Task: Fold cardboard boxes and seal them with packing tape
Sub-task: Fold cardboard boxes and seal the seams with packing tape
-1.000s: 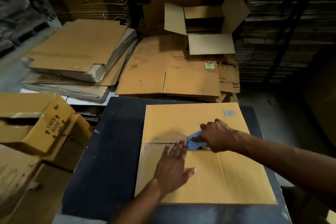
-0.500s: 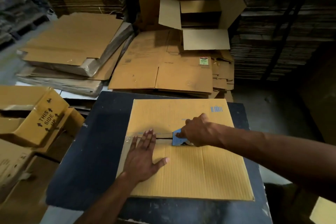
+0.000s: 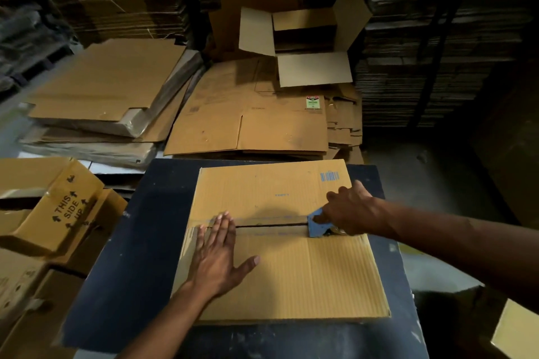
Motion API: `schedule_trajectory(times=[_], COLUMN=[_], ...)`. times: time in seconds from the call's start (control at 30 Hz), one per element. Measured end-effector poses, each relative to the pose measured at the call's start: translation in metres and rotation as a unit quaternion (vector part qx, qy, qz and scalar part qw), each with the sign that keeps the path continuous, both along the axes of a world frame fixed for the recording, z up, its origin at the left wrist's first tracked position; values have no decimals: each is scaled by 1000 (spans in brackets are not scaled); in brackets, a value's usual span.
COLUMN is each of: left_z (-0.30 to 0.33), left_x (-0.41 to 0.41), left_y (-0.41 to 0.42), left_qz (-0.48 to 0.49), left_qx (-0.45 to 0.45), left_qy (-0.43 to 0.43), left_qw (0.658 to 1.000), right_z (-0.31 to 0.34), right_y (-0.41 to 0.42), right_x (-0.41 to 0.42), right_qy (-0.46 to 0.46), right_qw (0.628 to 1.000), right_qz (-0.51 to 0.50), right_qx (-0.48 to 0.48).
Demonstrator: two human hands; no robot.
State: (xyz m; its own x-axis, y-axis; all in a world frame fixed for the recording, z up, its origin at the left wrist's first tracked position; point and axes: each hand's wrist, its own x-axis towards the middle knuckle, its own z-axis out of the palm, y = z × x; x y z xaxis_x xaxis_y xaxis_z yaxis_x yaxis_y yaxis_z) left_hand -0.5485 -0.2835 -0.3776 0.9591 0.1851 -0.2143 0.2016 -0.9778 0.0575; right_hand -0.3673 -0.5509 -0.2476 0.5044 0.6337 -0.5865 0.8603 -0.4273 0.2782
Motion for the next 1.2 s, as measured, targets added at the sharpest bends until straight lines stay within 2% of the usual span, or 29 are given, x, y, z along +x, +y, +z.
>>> schedule_trajectory(times=[0.1, 0.2, 0.27, 0.33, 0.4, 0.5, 0.63, 0.77, 1.03, 1.2], left_z=[11, 11, 4, -8, -16, -14, 3, 8, 3, 2], left_x=[14, 38, 47, 43, 34, 14, -9, -19, -22, -17], left_y=[-39, -98, -127, -134, -112, -49, 30, 51, 53, 54], left_qz=[-34, -73, -70, -59, -39, -40, -50, -54, -48, -54], left_qx=[-3, -60, -90, -83, -58, -33, -11, -2, -33, -17], left_qy=[24, 38, 33, 18, -24, -41, 31, 65, 15, 42], left_qw=[999, 995, 993, 995, 997, 998, 998, 996, 998, 997], right_z=[-1, 3, -4, -12, -13, -8, -14, -9, -1, -6], right_y=[-3, -4, -1, 1, 6, 36, 108, 147, 128, 83], right_x=[0, 5, 5, 3, 2, -3, -35, -50, -27, -20], right_qy=[1, 2, -5, -11, -4, 20, 30, 41, 51, 36], right_qw=[999, 998, 997, 997, 998, 996, 994, 997, 998, 999], right_qz=[23, 22, 17, 7, 4, 12, 45, 46, 46, 19], right_qx=[22, 58, 73, 72, 68, 85, 95, 49, -16, -16])
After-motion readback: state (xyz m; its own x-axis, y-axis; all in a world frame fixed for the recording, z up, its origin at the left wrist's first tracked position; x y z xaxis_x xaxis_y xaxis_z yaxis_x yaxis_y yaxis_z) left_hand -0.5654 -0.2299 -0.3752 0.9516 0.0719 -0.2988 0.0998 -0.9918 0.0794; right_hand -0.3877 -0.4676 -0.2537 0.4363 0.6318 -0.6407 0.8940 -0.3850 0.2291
